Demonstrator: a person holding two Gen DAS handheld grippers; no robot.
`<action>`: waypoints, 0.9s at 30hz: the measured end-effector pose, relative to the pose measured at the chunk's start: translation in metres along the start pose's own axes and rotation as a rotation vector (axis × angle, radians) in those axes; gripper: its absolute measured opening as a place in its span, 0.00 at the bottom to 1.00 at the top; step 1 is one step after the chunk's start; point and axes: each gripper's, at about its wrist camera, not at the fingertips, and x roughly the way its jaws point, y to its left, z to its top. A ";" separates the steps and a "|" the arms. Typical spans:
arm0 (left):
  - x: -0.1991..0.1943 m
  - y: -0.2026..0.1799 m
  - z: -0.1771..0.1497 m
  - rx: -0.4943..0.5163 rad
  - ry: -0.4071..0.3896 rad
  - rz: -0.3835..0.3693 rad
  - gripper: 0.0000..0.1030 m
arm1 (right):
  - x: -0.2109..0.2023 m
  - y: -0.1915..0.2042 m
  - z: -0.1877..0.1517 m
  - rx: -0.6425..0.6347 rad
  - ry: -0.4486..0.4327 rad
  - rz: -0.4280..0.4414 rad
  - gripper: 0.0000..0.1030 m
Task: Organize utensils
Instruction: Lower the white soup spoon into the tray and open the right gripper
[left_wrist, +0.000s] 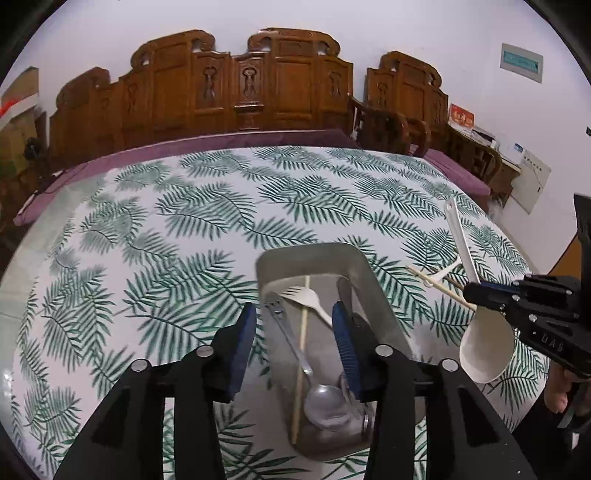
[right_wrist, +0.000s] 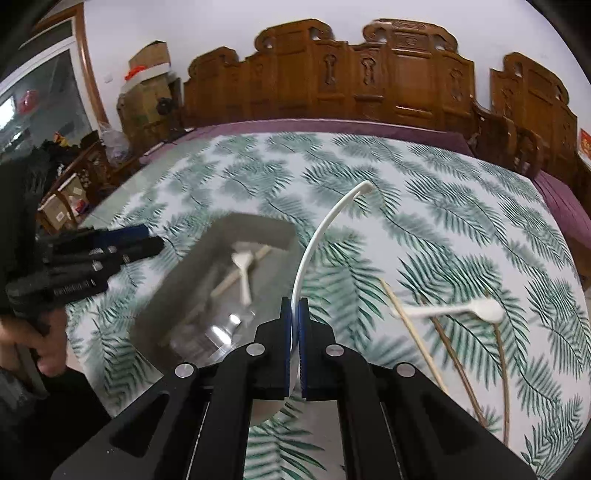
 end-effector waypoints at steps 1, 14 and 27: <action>-0.002 0.002 0.000 0.000 -0.004 0.003 0.50 | 0.002 0.004 0.004 -0.003 -0.001 0.007 0.04; -0.010 0.036 0.002 -0.062 -0.028 0.047 0.76 | 0.059 0.051 0.018 -0.016 0.063 0.070 0.04; -0.010 0.044 0.003 -0.087 -0.037 0.077 0.76 | 0.094 0.067 0.012 0.036 0.084 0.130 0.07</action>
